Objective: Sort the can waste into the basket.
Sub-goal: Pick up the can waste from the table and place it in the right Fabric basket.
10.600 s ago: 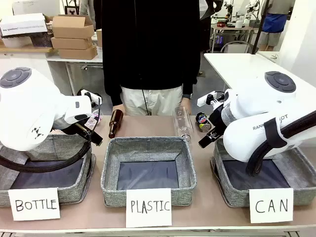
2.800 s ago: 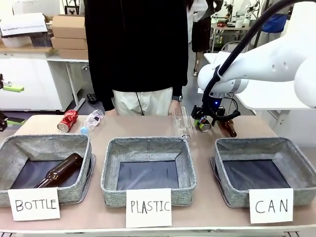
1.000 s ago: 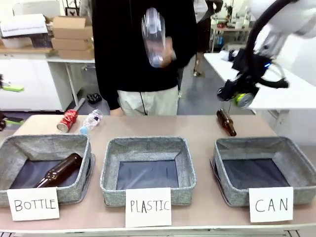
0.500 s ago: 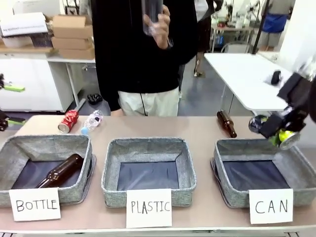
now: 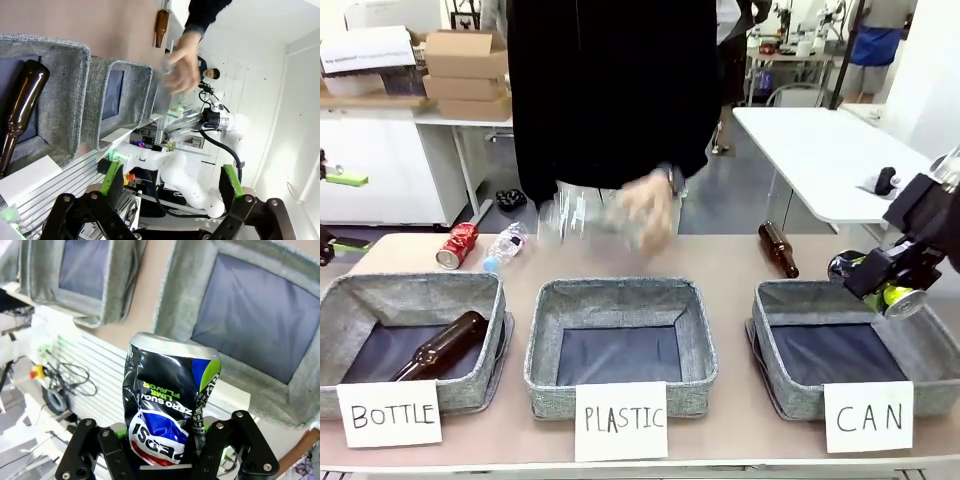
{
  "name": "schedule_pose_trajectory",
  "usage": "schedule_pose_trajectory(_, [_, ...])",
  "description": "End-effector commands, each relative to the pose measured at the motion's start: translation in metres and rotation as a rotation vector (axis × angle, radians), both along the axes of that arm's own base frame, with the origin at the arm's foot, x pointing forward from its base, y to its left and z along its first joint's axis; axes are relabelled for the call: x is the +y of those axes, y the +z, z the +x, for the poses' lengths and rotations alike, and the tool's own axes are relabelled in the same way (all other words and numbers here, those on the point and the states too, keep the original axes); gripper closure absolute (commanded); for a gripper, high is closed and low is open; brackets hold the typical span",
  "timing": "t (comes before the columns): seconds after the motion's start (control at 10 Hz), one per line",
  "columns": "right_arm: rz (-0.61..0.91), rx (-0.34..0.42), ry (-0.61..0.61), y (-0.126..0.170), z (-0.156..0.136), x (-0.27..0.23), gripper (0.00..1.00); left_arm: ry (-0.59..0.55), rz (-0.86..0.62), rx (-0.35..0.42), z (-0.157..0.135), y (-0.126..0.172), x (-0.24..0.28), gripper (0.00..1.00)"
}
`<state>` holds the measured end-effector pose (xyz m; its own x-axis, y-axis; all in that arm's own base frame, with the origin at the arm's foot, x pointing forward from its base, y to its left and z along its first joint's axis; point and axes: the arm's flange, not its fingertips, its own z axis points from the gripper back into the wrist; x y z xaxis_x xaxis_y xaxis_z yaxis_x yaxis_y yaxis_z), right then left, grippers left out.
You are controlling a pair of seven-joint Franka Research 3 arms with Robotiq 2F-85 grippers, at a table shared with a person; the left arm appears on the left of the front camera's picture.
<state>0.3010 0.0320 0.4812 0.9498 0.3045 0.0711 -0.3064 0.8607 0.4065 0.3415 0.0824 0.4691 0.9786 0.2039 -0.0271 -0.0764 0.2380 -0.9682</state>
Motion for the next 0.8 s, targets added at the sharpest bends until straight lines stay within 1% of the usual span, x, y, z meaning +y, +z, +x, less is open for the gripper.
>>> schedule_pose_trajectory(0.0, [0.012,-0.005,-0.067,-0.0057,0.0033,-0.0075,0.48,-0.01,-0.006,-0.016,-0.0012,0.0002,-0.0002,0.0])
schedule_pose_trajectory(0.1, [0.007,0.0,-0.075,-0.0085,0.0037,-0.0095,0.47,-0.01,-0.006,-0.016,-0.0012,0.0002,-0.0002,0.0])
schedule_pose_trajectory(0.2, [0.005,-0.012,-0.084,-0.0106,0.0038,-0.0109,0.0,-0.01,-0.006,-0.016,-0.0012,0.0002,-0.0002,0.0])
schedule_pose_trajectory(0.4, [0.014,-0.049,-0.106,-0.0126,0.0051,-0.0147,0.0,-0.01,-0.006,-0.016,-0.0012,0.0002,-0.0002,0.0])
schedule_pose_trajectory(0.5, [0.023,-0.068,-0.109,-0.0119,0.0064,-0.016,0.23,-0.01,-0.006,-0.016,-0.0012,0.0002,-0.0002,0.0])
schedule_pose_trajectory(0.6, [0.026,-0.075,-0.107,-0.0114,0.0069,-0.0165,0.14,-0.01,-0.006,-0.016,-0.0012,0.0002,-0.0002,0.0])
schedule_pose_trajectory(0.7, [0.03,-0.081,-0.106,-0.0113,0.0074,-0.0174,0.0,-0.01,-0.006,-0.016,-0.0012,0.0002,-0.0002,0.0])
